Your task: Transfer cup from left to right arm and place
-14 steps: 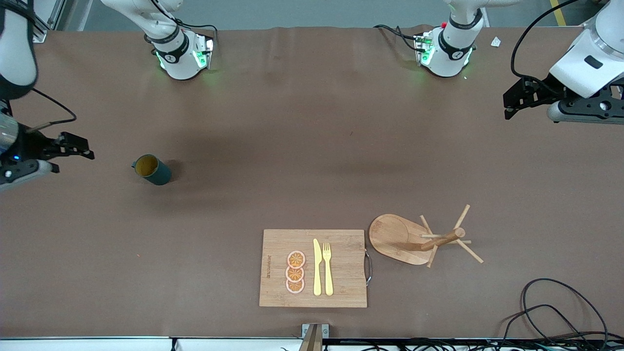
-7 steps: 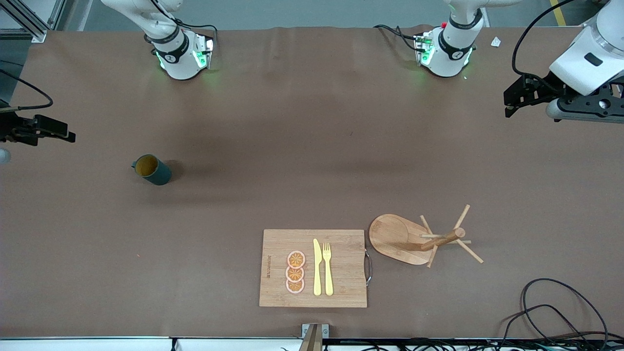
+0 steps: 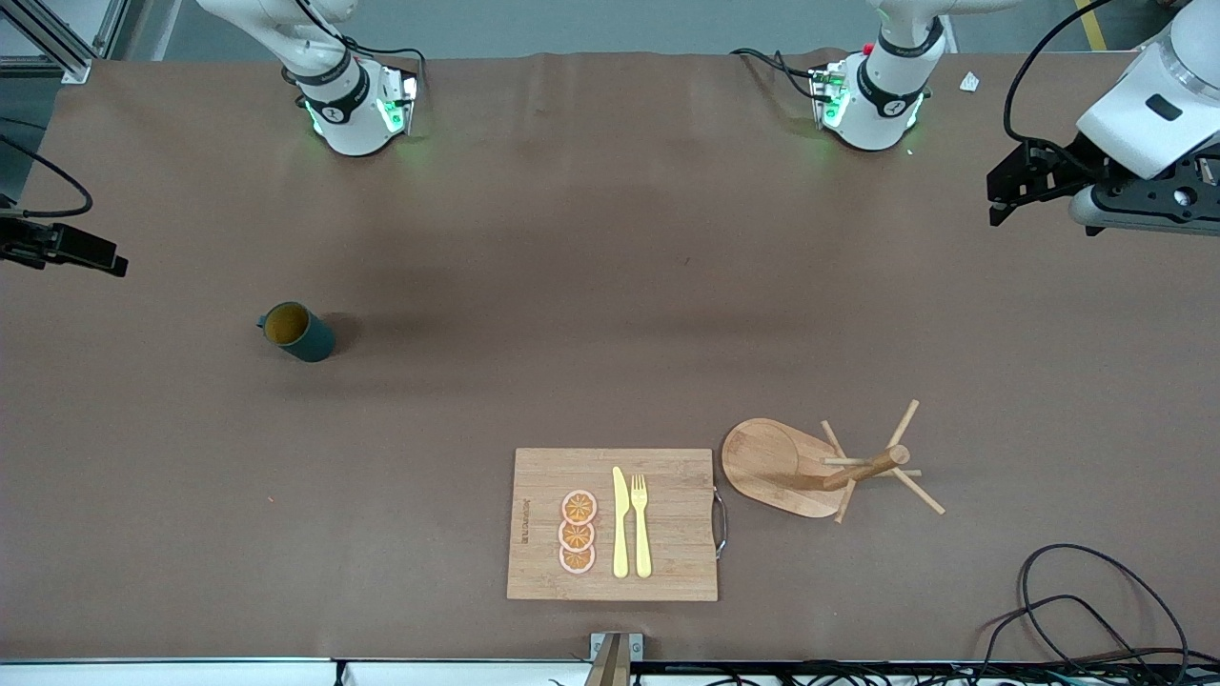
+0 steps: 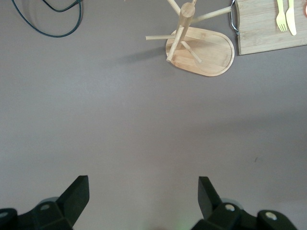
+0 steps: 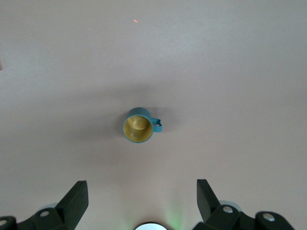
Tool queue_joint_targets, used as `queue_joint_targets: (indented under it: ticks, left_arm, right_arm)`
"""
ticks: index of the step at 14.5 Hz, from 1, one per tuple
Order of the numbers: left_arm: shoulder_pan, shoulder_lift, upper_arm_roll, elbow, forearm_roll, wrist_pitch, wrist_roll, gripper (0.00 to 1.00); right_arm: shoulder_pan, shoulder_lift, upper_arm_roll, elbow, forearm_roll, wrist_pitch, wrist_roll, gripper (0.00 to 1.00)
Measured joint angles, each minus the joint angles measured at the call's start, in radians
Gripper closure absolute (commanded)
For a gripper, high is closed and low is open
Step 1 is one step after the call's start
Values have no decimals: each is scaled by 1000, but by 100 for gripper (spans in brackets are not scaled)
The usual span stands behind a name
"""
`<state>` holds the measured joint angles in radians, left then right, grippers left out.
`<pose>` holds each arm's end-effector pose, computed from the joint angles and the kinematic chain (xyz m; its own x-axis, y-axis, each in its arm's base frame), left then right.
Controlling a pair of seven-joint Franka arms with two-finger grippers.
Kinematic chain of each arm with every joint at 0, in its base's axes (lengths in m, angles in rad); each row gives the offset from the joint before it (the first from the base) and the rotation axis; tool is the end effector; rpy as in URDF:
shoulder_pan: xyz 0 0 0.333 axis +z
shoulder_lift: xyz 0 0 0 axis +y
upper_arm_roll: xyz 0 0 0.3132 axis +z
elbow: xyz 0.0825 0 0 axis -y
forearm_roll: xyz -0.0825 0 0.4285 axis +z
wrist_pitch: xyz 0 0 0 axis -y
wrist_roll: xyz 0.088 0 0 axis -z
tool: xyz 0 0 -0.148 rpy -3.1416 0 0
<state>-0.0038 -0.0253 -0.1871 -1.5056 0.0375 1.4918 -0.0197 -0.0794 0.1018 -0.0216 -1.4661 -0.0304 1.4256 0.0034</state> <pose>0.5739 -0.1064 0.6220 0.9858 -0.1674 0.0120 -0.1668 -0.9851 -0.0418 0.6047 -0.0656 0.5610 0.9840 -0.1078 -0.1416 -0.1041 -0.9940 0.0331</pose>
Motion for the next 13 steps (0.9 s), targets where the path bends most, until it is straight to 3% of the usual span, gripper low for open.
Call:
queue_joint_targets:
  ticks: [13]
  left_arm:
    - [0, -1, 0, 0, 0, 0, 1, 0]
  right_arm:
    - [61, 0, 1, 43, -17, 18, 10, 0]
